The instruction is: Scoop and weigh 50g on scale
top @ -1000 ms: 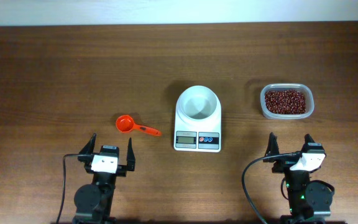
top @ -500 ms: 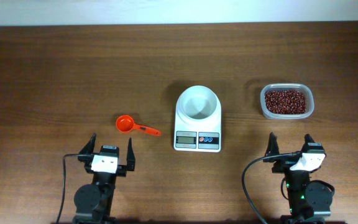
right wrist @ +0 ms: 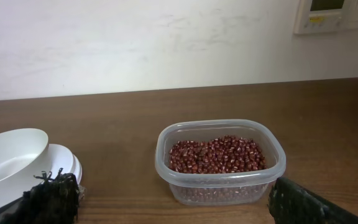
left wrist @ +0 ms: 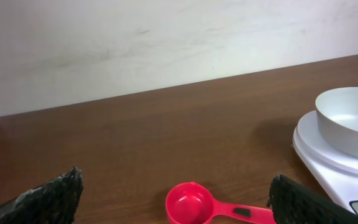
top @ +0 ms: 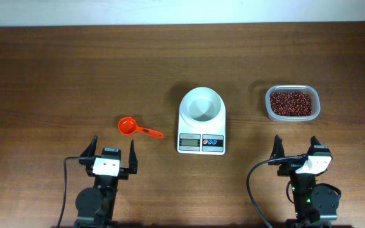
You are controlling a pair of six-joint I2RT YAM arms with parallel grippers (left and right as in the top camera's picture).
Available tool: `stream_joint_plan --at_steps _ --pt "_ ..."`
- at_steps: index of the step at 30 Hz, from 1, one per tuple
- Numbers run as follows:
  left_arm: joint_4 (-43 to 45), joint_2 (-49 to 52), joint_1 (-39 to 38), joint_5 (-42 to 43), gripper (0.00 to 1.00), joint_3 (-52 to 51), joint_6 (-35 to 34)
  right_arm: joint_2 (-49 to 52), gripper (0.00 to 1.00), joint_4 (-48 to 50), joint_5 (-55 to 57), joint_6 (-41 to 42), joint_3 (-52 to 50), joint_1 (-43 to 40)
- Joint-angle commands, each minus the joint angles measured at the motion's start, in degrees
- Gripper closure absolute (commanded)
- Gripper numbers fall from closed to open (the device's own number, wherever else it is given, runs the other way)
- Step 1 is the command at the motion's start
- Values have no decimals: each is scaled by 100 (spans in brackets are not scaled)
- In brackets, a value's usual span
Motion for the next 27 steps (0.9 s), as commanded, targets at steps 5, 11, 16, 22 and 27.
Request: stream_joint_plan --at_steps 5,11,16,22,27 --pt "1279 -55 33 -35 1 20 -592 -11 1 -24 7 15 -42 37" --pt "890 155 35 35 1 737 -743 -11 1 -24 7 15 -42 37" --pt "-323 1578 35 72 1 2409 -741 -11 1 -24 7 15 -42 37" --pt "-2050 3786 33 420 1 4745 -697 -11 1 -24 7 15 -42 37" --pt "-2520 4435 33 1694 1 4966 -721 -11 1 -24 7 15 -42 37"
